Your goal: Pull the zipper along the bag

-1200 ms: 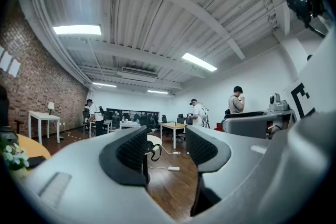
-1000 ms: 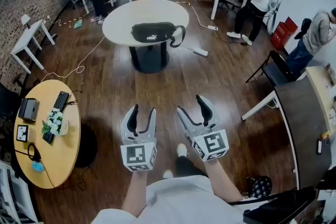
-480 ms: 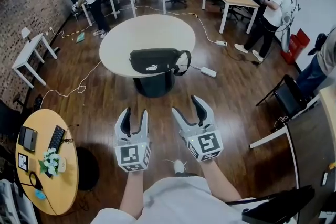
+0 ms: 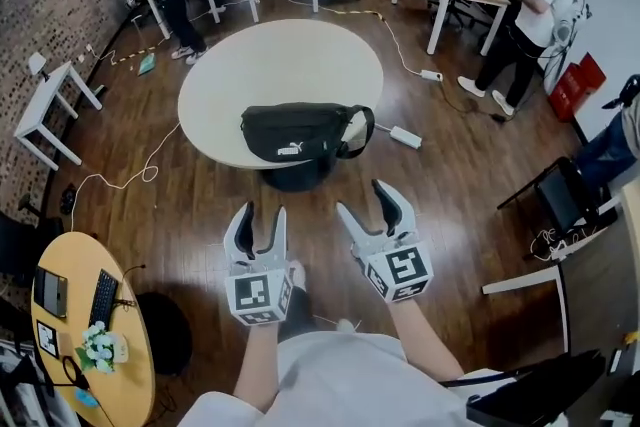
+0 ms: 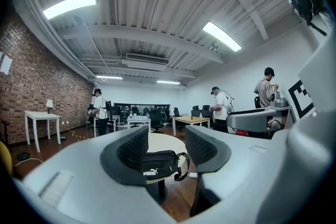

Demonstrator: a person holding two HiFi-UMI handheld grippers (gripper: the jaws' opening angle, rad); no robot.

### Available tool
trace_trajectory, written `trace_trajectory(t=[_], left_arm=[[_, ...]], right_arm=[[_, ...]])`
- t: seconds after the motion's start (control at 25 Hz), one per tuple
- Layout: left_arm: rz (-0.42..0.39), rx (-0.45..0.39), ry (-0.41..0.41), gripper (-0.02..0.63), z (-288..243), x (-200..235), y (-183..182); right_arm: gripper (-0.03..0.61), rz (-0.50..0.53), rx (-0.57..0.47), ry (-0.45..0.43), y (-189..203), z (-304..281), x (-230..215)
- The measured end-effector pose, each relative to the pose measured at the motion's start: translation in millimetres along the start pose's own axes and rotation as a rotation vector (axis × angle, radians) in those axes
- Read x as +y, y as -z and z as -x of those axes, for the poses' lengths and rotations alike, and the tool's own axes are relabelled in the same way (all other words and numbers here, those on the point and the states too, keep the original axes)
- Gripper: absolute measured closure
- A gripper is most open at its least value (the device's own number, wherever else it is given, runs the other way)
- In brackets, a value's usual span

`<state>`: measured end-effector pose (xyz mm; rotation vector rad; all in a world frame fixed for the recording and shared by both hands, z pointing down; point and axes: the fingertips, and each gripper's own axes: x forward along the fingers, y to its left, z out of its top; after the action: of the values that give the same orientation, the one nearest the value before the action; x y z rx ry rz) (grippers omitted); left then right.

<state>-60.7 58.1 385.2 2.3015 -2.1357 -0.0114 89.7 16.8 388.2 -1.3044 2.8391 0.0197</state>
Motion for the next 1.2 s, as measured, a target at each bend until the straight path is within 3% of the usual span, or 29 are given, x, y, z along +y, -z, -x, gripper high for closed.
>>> trace_trajectory(t=[0.36,0.68,0.96,1.2], left_arm=[[0.013,-0.014,0.121,0.383,-170.2,64.7,4.4],[0.012,0.019,0.21,0.383,-280.5,112.0,13.8],[0.032,0.123,0.322,0.383,-341.1,77.3,46.9],[0.039,0.268,0.397,0.383,-390.4,17.8,97.4]], right_arm=[[0.296,0.049,-0.006,0.095,-1.1,-160.7,-62.0],[0.296,0.044,0.014,0.143,4.3,-262.8,-89.7],[0.296,0.01,0.011,0.151,19.3,-282.9,-146.0],[0.296,-0.009,0.145,0.176,73.8,-293.4,-227.4]])
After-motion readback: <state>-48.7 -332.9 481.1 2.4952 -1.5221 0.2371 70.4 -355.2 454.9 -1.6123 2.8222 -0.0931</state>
